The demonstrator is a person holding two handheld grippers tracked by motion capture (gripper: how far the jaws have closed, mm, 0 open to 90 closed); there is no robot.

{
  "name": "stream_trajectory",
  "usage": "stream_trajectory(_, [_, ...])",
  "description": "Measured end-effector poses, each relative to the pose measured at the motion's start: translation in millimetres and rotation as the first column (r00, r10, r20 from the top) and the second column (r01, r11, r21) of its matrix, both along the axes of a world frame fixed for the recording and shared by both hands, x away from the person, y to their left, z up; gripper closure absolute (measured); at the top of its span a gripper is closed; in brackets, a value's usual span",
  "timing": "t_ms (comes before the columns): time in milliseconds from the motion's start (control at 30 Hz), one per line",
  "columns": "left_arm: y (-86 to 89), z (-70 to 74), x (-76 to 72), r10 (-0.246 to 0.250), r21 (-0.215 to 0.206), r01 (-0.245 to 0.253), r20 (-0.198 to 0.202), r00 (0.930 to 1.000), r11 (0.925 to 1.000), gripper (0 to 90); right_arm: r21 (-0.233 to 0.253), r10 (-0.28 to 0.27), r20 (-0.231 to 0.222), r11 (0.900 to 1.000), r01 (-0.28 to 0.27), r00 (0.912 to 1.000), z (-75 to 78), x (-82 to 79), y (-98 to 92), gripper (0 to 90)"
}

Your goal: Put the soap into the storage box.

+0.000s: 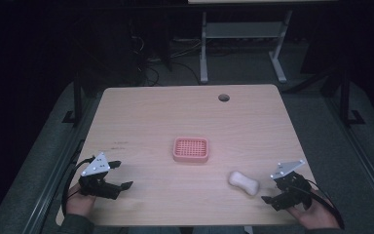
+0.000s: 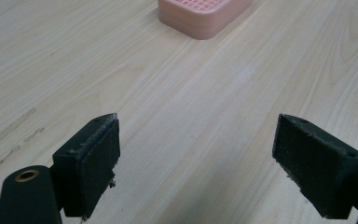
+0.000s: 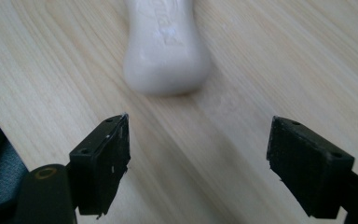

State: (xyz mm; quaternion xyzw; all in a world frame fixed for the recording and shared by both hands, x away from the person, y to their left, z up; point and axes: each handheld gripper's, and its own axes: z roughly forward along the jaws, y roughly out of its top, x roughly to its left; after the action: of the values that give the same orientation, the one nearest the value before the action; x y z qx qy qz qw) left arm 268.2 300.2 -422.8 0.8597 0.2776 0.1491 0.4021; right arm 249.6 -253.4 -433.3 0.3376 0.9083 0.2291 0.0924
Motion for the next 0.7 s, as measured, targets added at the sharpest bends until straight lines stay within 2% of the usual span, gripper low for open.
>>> stream_trajectory(167, [1.0,0.2,0.1,-0.001,-0.006,0.001,0.005,1.0000,1.0000,14.8,-0.025,0.041,-0.002,0.999,-0.041,0.9992,7.2,7.9,14.5,20.1])
stream_trajectory(367, [0.7,0.3,0.1,0.000,-0.008,0.001,0.005,1.0000,1.0000,14.8,-0.030,0.072,-0.021,0.997,-0.073,0.9972,13.7,15.5,29.3,19.9])
stream_trajectory(467, [0.2,0.5,0.0,-0.001,-0.006,0.001,0.003,1.0000,1.0000,14.8,-0.049,0.097,-0.030,0.994,-0.098,0.9949,16.0,19.6,38.3,20.9])
stream_trajectory(500, [0.1,0.4,-0.1,-0.001,-0.007,0.001,0.002,1.0000,1.0000,14.8,-0.065,0.120,-0.030,0.990,-0.122,0.9923,16.3,23.1,42.6,21.4])
stream_trajectory(700, [-0.2,0.7,-0.2,-0.007,-0.007,0.007,0.004,1.0000,1.0000,14.8,-0.083,0.155,-0.037,0.984,-0.157,0.9872,16.6,28.9,53.9,23.9])
